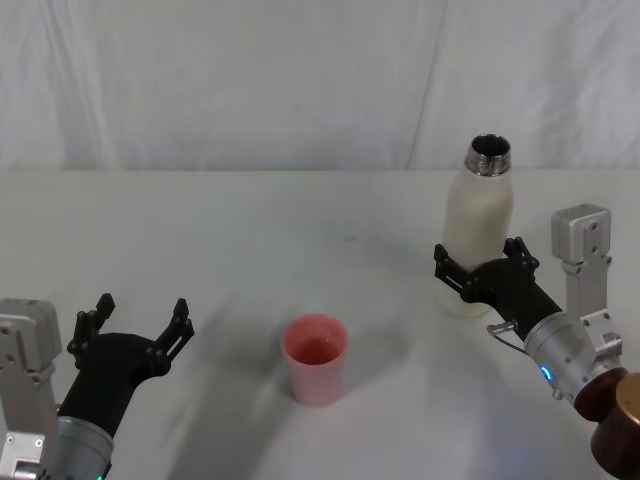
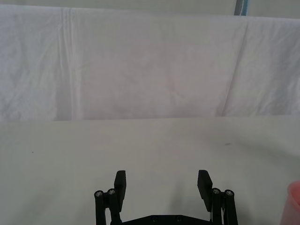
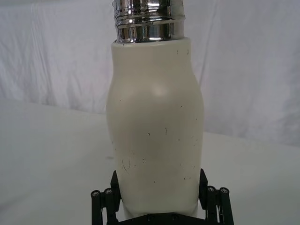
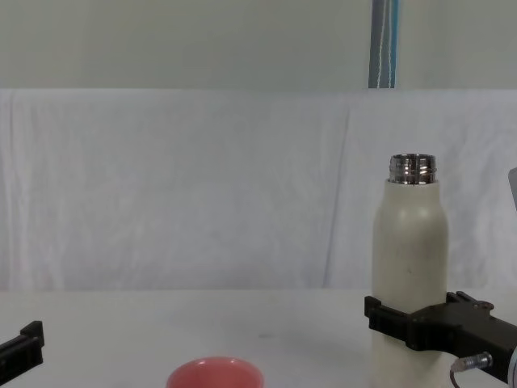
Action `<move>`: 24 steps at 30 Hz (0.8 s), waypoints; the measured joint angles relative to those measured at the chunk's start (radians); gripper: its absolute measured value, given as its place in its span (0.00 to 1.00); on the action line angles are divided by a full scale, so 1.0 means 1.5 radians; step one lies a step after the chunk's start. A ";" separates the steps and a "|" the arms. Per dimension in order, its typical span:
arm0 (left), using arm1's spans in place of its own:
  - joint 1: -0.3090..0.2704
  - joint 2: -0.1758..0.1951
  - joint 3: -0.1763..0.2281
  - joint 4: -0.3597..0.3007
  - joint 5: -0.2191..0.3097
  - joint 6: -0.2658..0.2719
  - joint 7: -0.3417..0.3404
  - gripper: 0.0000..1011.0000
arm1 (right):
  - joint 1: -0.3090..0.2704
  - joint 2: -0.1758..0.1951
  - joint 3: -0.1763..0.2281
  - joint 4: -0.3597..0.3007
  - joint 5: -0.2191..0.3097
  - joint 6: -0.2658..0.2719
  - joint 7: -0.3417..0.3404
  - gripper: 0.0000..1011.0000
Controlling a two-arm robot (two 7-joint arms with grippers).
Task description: Grasp the thermos with one hand and pour water into the cup lid.
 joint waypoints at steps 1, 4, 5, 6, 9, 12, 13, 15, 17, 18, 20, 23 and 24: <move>0.000 0.000 0.000 0.000 0.000 0.000 0.000 0.99 | 0.000 0.000 0.000 0.000 0.000 0.000 0.000 0.94; 0.000 0.000 0.000 0.000 0.000 0.000 0.000 0.99 | 0.000 0.000 0.000 0.000 0.000 0.001 0.000 0.94; 0.000 0.000 0.000 0.000 0.000 0.000 0.000 0.99 | 0.000 0.000 0.000 0.000 0.000 0.003 0.000 0.94; 0.000 0.000 0.000 0.000 0.000 0.000 0.000 0.99 | 0.000 0.000 0.000 0.000 0.000 0.003 0.000 0.94; 0.000 0.000 0.000 0.000 0.000 0.000 0.000 0.99 | 0.000 0.000 0.000 0.000 -0.001 0.005 -0.001 0.94; 0.000 0.000 0.000 0.000 0.000 0.000 0.000 0.99 | 0.000 0.000 0.000 0.000 -0.001 0.005 -0.001 0.94; 0.000 0.000 0.000 0.000 0.000 0.000 0.000 0.99 | 0.000 0.000 0.000 0.000 -0.001 0.005 -0.001 0.94; 0.000 0.000 0.000 0.000 0.000 0.000 0.000 0.99 | 0.000 0.001 0.000 0.000 -0.001 0.005 -0.001 0.94; 0.000 0.000 0.000 0.000 0.000 0.000 0.000 0.99 | 0.000 0.001 0.000 0.000 -0.001 0.005 -0.001 0.94; 0.000 0.000 0.000 0.000 0.000 0.000 0.000 0.99 | 0.000 0.001 0.000 0.000 -0.001 0.005 -0.001 0.94; 0.000 0.000 0.000 0.000 0.000 0.000 0.000 0.99 | 0.000 0.001 0.000 -0.001 -0.001 0.005 -0.001 0.94; 0.000 0.000 0.000 0.000 0.000 0.000 0.000 0.99 | 0.000 0.001 0.001 -0.001 0.000 0.004 -0.001 0.97; 0.000 0.000 0.000 0.000 0.000 0.000 0.000 0.99 | 0.000 0.001 0.001 -0.001 0.000 0.004 -0.001 0.98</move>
